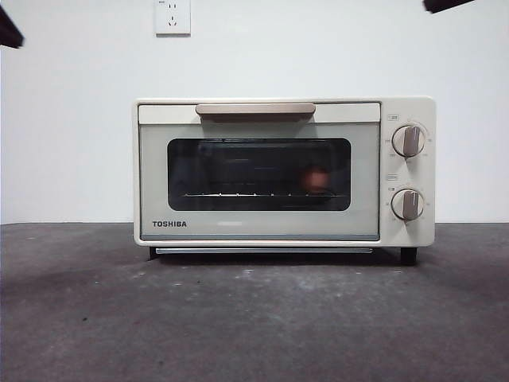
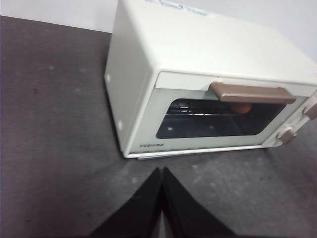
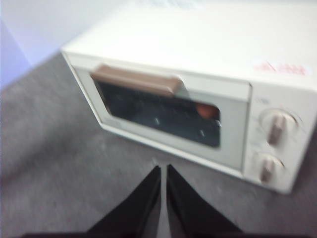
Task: Eggoven
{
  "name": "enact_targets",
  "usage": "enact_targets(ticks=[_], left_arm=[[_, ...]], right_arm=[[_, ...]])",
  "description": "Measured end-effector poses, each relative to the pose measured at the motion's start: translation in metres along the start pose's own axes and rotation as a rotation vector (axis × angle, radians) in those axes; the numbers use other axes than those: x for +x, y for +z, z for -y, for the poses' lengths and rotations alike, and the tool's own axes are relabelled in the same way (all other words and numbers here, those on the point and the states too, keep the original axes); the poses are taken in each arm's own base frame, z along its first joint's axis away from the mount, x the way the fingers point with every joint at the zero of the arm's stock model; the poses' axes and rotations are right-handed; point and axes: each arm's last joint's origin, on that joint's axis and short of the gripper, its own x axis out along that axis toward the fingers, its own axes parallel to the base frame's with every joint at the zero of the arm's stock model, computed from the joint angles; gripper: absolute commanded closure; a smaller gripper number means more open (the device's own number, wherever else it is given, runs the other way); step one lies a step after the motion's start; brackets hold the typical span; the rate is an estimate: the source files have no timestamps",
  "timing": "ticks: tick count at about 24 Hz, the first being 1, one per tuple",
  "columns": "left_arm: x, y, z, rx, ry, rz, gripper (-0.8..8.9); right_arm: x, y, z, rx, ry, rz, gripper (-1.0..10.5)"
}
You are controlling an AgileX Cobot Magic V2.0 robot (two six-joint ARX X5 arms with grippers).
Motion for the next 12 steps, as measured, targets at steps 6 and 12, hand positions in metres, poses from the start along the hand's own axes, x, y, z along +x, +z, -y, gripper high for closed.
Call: enact_targets(ticks=[6,12], left_arm=[[-0.008,0.000,0.001,0.015,-0.001,0.023,8.06],[-0.008,0.000,0.001,0.021,-0.001,0.021,8.06]], right_arm=[[0.008,-0.020,0.003,-0.011,0.015,0.045,9.4],[0.009,-0.021,0.003,-0.012,0.014,0.044,9.4]])
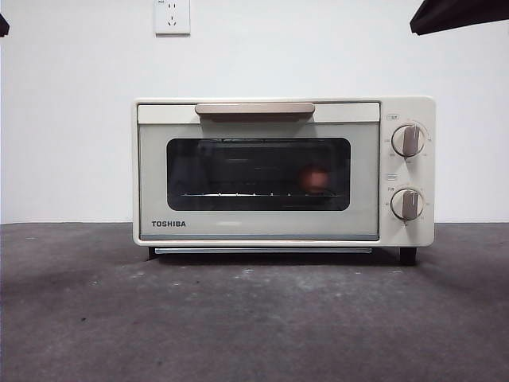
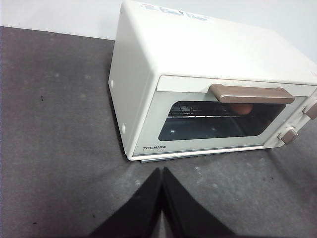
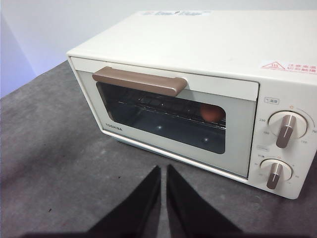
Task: Eggoven
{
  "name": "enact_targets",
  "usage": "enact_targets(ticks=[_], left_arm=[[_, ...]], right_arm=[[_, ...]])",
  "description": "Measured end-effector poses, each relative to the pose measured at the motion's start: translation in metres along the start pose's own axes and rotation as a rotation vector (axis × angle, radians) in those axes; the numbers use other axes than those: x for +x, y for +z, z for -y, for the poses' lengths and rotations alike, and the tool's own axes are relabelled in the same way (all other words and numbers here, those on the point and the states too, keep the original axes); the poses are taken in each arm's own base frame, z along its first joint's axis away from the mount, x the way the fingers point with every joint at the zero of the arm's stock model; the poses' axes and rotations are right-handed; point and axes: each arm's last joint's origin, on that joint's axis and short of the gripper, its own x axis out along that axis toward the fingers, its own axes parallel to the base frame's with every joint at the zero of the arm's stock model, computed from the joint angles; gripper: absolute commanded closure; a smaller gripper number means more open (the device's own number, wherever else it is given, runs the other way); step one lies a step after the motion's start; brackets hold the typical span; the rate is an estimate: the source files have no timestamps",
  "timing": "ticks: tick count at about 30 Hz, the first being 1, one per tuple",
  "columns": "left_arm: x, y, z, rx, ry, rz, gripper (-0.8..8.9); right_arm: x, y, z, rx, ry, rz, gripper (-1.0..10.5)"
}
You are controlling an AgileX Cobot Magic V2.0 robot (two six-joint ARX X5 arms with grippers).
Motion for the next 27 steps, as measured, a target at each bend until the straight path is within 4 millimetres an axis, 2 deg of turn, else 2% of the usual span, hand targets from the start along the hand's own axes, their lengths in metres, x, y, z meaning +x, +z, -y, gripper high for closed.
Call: enact_targets(ticks=[18,22,27], left_arm=[[-0.001,0.000,0.000,0.029,0.001,0.004,8.06],[-0.015,0.004,-0.003,0.151,0.036,0.076,8.06],[-0.037,0.004,-0.013,0.272,0.180,0.210,8.06]], right_arm=[[0.000,0.000,0.000,0.000,0.000,0.001,9.4],[0.000,0.000,0.000,0.000,0.000,0.001,9.4],[0.000,0.000,0.000,0.000,0.000,0.001,9.4]])
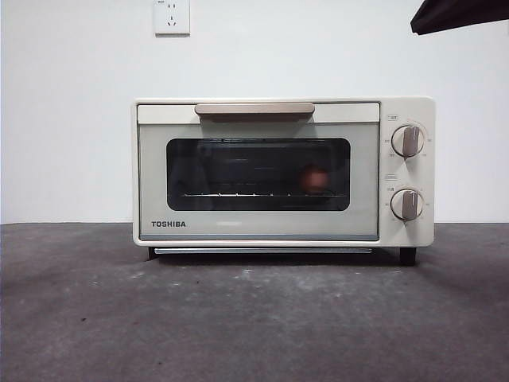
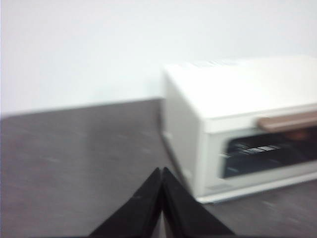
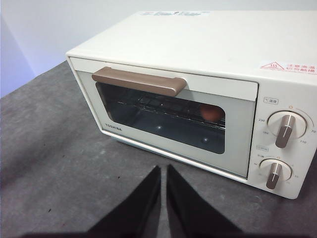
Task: Eggoven
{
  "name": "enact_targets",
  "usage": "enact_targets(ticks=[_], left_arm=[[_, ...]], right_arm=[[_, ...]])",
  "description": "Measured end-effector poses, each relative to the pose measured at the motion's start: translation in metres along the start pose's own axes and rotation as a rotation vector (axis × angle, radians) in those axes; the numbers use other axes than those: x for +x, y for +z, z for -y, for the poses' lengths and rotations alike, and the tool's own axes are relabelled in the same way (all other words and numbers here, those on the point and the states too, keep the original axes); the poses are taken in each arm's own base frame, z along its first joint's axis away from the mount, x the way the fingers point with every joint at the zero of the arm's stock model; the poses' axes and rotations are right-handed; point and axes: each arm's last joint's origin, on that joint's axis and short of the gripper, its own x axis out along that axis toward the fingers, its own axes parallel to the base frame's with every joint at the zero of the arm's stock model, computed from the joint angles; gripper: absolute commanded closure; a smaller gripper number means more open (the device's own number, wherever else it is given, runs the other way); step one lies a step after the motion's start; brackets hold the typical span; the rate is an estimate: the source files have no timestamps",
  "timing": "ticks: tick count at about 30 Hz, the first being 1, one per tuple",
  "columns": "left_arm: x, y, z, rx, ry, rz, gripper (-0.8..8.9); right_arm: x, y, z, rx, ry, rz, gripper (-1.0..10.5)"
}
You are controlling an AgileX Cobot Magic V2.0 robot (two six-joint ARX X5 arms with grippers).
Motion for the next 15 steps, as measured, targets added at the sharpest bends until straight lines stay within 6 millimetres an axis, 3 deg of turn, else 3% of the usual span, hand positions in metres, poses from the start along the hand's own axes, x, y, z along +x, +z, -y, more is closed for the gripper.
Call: enact_targets(ticks=[4,15], left_arm=[[-0.003,-0.018,-0.007,0.053,0.103,0.034,8.06],[0.013,-0.114,-0.008,0.037,0.132,-0.024,8.06]], right_arm=[[0.000,0.000,0.000,0.000,0.000,0.000,9.4],[0.000,0.000,0.000,0.000,0.000,0.000,9.4]])
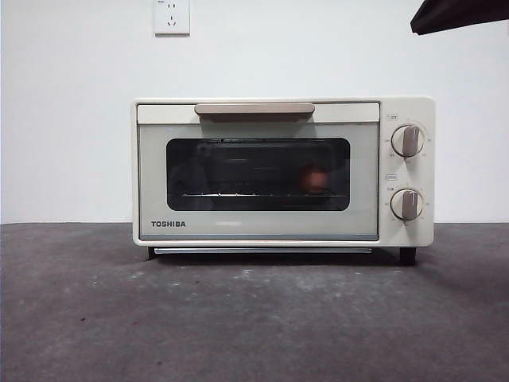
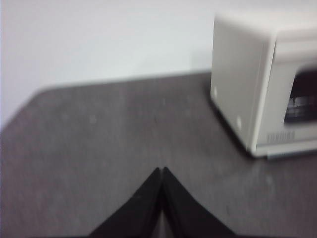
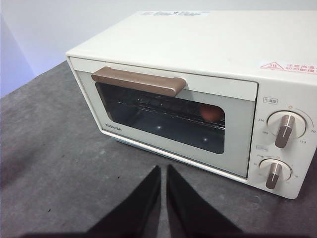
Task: Eggoven
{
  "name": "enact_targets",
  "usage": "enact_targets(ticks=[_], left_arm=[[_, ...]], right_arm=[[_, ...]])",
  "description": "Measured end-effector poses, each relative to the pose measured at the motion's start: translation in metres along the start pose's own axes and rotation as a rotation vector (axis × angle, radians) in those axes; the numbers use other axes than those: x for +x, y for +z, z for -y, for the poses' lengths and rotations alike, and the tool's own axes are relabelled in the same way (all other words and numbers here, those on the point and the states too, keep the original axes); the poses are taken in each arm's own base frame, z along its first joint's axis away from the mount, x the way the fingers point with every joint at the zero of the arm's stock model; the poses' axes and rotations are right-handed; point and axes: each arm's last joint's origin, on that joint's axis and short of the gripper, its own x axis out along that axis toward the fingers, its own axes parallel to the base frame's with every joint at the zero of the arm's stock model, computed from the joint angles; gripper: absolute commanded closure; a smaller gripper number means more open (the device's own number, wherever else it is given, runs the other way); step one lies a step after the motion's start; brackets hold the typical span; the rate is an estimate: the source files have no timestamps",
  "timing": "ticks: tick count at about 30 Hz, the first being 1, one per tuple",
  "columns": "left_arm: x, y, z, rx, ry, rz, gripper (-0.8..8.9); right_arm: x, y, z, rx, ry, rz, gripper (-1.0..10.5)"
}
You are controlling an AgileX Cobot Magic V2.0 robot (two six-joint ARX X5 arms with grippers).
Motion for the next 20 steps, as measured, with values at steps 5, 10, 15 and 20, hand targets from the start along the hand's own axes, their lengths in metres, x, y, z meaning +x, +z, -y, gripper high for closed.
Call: enact_targets(ticks=[5,10,15,20], left_arm=[[0.002,-0.026,0.002,-0.013,-0.003,-0.031,8.06],[-0.002,-0.034,0.004,-0.016,-0.003,-0.028,8.06],[-0.002,-0.035,0.004,-0.018,-0.002,-0.032,8.06],[-0.002,-0.035,0.004,-0.021,-0.002,-0.032,8.06]], right_arm=[[0.000,0.000,0.000,0.000,0.000,0.000,9.4],[0.000,0.000,0.000,0.000,0.000,0.000,9.4],[0.000,0.000,0.000,0.000,0.000,0.001,9.4],[0.000,0.000,0.000,0.000,0.000,0.002,9.4]])
